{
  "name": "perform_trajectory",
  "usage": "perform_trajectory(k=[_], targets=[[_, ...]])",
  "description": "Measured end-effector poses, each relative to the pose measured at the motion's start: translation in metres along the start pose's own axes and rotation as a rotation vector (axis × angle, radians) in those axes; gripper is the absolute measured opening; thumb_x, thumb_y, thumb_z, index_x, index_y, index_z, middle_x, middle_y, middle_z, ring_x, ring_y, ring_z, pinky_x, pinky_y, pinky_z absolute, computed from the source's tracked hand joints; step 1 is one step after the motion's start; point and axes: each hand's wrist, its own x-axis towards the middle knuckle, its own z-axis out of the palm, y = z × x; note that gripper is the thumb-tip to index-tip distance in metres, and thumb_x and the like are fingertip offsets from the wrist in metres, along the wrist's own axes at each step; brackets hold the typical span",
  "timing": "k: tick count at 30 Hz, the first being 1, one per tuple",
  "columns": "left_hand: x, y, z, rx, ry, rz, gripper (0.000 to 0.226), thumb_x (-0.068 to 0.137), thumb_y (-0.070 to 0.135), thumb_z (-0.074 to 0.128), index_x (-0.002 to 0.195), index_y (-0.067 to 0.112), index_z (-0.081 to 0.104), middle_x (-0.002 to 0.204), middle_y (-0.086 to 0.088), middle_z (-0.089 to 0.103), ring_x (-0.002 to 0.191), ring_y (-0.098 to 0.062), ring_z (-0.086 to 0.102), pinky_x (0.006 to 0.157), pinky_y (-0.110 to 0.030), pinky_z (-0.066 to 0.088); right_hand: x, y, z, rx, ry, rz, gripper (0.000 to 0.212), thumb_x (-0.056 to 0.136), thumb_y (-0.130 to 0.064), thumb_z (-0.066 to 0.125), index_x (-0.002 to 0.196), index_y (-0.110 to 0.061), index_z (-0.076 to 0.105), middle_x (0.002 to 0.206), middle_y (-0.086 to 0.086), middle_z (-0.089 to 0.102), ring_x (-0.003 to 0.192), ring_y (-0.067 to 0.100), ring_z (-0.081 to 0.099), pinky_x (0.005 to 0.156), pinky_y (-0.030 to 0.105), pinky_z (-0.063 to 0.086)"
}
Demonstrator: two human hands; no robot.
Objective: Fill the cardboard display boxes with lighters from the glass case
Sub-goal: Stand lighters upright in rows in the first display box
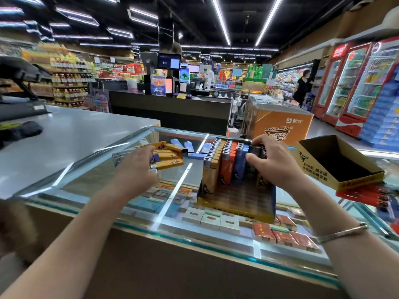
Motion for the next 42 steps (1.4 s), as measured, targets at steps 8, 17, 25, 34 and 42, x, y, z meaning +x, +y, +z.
perform_trajectory(k=[8,17,25,34,42], targets=[[-0.009,-0.017,-0.003,0.066,-0.143,-0.031,0.035,0.088,0.028,0.055,0.122,0.020,0.056,0.106,-0.003,0.060,0.083,-0.015,0.056,0.070,-0.029,0.047,-0.003,-0.003,0.001,-0.004,0.015,-0.008,0.027,0.085,-0.029,0.060,0.108,-0.018,0.050,0.100,0.000,0.050,0.101,0.025,0.044,0.080,0.036,0.036],[0.005,-0.005,0.012,0.040,-0.092,0.111,0.019,0.082,0.017,0.061,0.092,0.024,0.046,0.090,0.006,0.045,0.075,-0.008,0.050,0.067,-0.028,0.049,-0.003,-0.004,0.001,-0.014,0.010,0.000,0.029,0.085,-0.029,0.059,0.111,-0.017,0.050,0.106,0.002,0.052,0.103,0.021,0.041,0.079,0.032,0.030],[0.039,-0.004,0.037,0.333,0.094,0.285,0.012,0.092,0.014,0.043,0.083,0.021,0.038,0.083,0.000,0.054,0.073,-0.014,0.046,0.064,-0.025,0.037,-0.003,-0.004,0.000,-0.014,0.015,0.001,0.030,0.086,-0.031,0.059,0.112,-0.019,0.050,0.104,-0.003,0.050,0.102,0.018,0.040,0.079,0.031,0.030],[0.036,-0.002,0.043,0.218,0.094,0.433,0.027,0.085,0.026,0.063,0.090,0.020,0.037,0.084,0.005,0.046,0.061,-0.009,0.048,0.046,-0.012,0.029,-0.002,-0.005,0.000,-0.015,0.016,-0.011,0.030,0.087,-0.031,0.059,0.113,-0.018,0.050,0.105,-0.004,0.049,0.103,0.016,0.037,0.080,0.031,0.030],[0.031,-0.004,0.031,0.270,0.330,0.338,0.014,0.088,0.008,0.052,0.101,0.007,0.058,0.088,-0.011,0.064,0.073,-0.022,0.054,0.059,-0.026,0.041,-0.003,-0.005,0.000,-0.013,0.013,-0.014,0.030,0.087,-0.031,0.059,0.113,-0.019,0.050,0.108,-0.002,0.051,0.104,0.016,0.038,0.080,0.032,0.031]])
